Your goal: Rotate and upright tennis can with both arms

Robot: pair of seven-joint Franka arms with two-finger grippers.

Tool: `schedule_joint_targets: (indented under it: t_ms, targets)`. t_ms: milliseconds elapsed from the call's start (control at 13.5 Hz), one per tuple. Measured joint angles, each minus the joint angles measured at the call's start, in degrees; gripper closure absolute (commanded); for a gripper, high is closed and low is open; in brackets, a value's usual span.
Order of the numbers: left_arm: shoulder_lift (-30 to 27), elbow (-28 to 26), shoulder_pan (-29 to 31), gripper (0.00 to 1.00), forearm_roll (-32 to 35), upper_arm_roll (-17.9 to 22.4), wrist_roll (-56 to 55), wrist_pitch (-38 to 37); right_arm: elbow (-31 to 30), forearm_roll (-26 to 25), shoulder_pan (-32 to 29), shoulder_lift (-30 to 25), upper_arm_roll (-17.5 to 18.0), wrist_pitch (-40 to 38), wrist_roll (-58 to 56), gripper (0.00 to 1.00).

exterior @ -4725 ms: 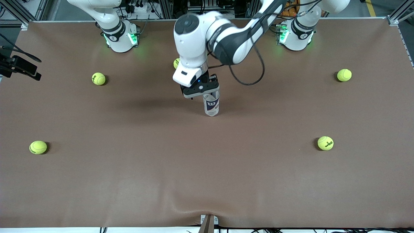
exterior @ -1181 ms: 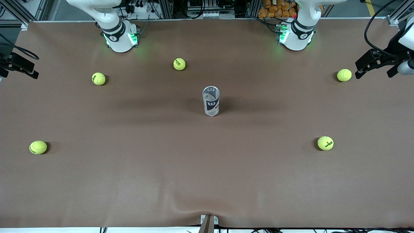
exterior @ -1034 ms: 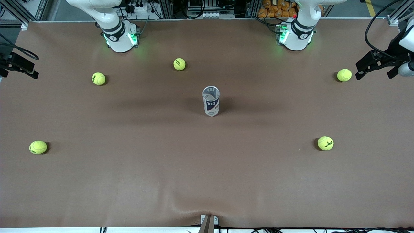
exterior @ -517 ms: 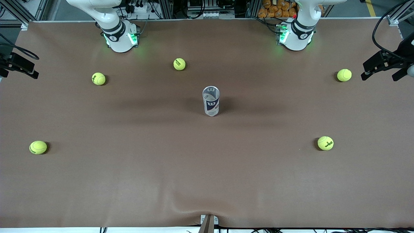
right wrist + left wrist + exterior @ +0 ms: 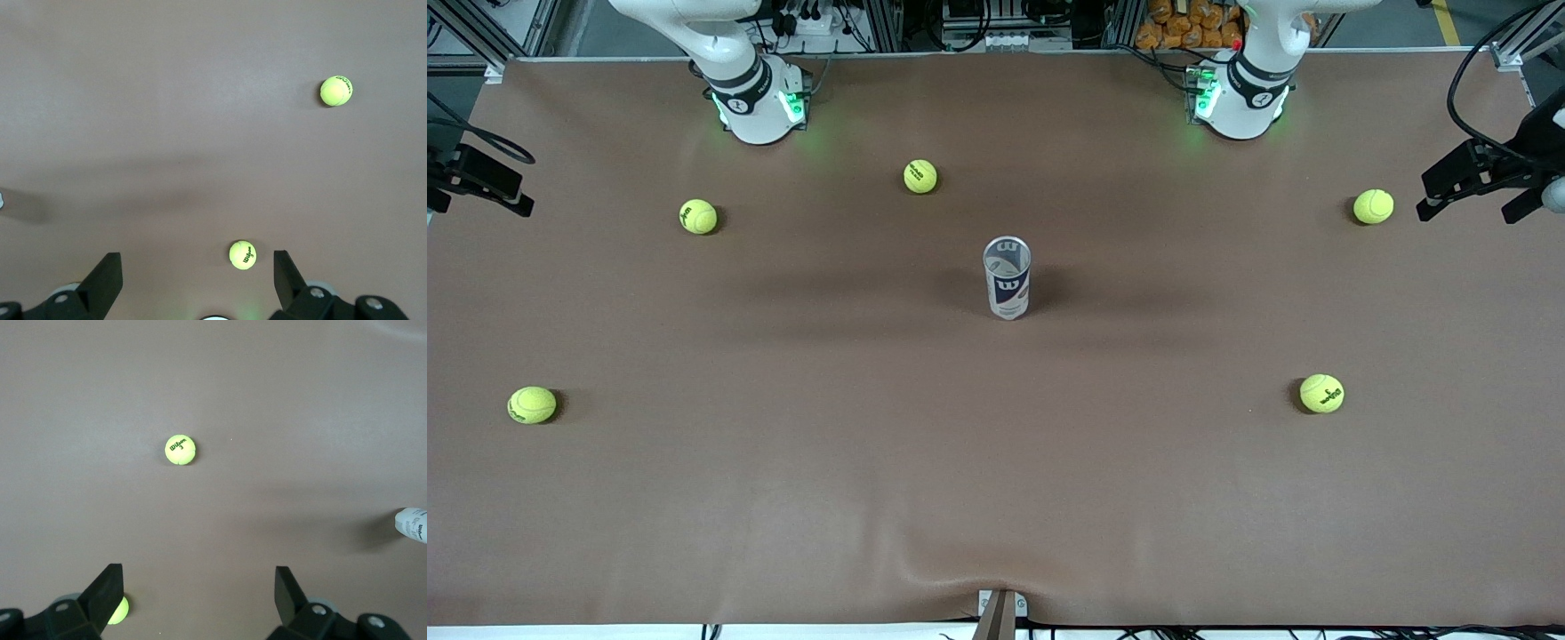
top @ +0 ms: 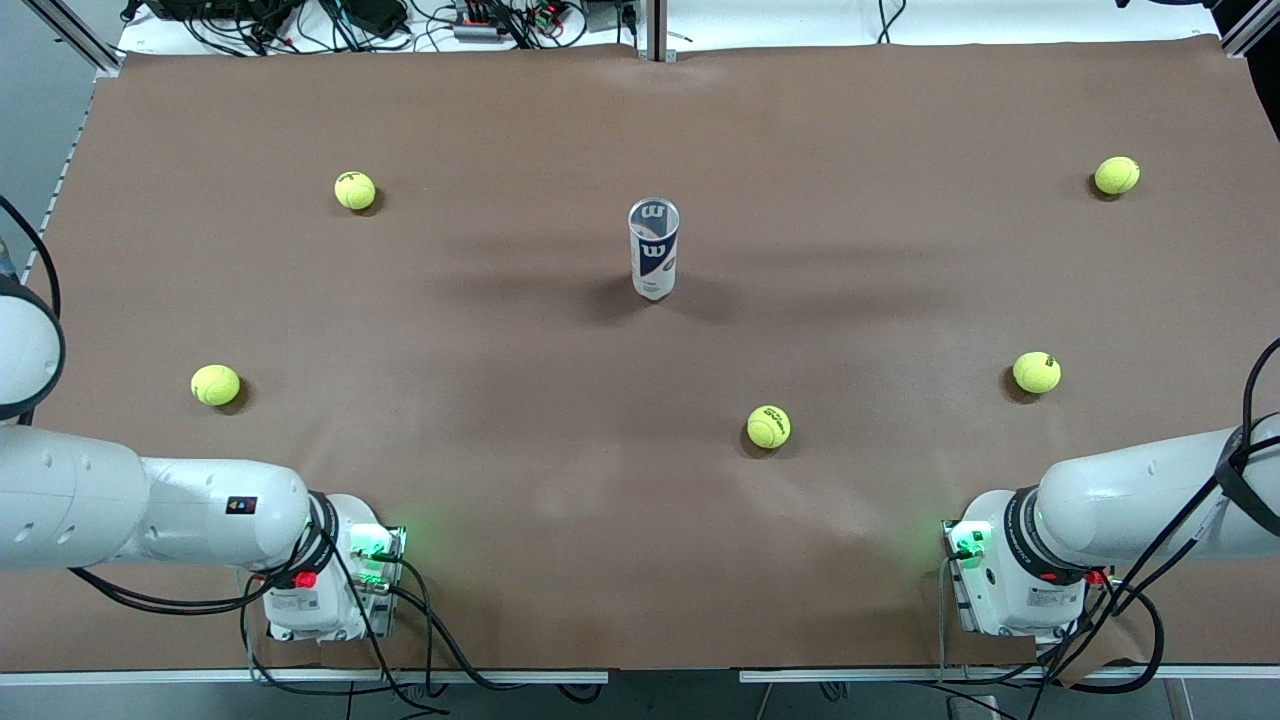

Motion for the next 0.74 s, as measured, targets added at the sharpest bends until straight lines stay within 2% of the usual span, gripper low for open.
schedule_joint_targets:
  t_ms: [738]
  targets:
    - [0.51, -0.03, 0.11, 0.00, 0.00, 1.51, -1.59, -0.13, -0.01, 0.00, 0.03, 0.00, 0.00, -0.01, 0.00, 0.00]
